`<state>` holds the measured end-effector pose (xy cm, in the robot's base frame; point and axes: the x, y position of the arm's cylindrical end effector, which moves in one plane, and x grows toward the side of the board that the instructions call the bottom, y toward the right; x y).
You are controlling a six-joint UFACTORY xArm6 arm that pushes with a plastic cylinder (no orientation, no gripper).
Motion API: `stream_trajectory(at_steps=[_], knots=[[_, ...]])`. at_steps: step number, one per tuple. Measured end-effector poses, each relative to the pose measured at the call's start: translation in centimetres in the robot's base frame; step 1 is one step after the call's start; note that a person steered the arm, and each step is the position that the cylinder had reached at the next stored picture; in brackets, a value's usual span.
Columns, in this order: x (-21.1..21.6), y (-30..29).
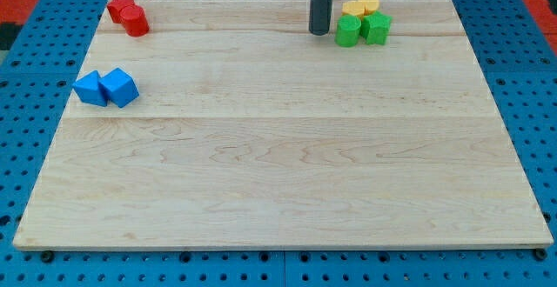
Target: Place the arm vertically bottom to the red star
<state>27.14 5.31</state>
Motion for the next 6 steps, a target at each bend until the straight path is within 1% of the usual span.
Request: stream_trajectory(at_steps=[4, 5, 6], knots=[[0.0, -1.1], [0.7, -3.7], [2.3, -9.8]])
